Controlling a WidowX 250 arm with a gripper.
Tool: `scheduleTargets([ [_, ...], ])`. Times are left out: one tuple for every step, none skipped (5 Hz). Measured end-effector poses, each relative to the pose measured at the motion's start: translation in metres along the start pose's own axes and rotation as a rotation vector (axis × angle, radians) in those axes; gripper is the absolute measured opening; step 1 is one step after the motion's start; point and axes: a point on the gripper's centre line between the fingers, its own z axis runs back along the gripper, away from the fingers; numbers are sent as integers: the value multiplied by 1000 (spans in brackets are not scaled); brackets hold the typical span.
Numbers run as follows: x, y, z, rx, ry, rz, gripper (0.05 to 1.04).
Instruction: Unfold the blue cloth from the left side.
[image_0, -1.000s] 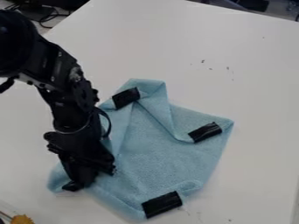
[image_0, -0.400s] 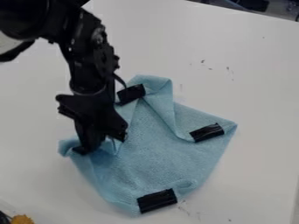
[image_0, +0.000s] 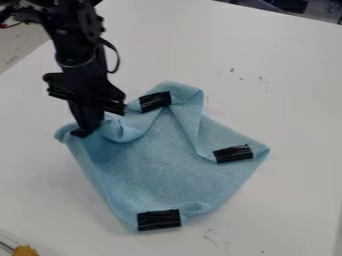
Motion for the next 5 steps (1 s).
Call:
scheduleTargets([
  [2,27,-15,1,64,209,72],
  [-3,42,-32,0,74,375,72],
  [-9,44,-48,17,31,450,102],
  [-7,49,-55,49,9,428,280],
  [-4,62,-55,82,3,412,565],
])
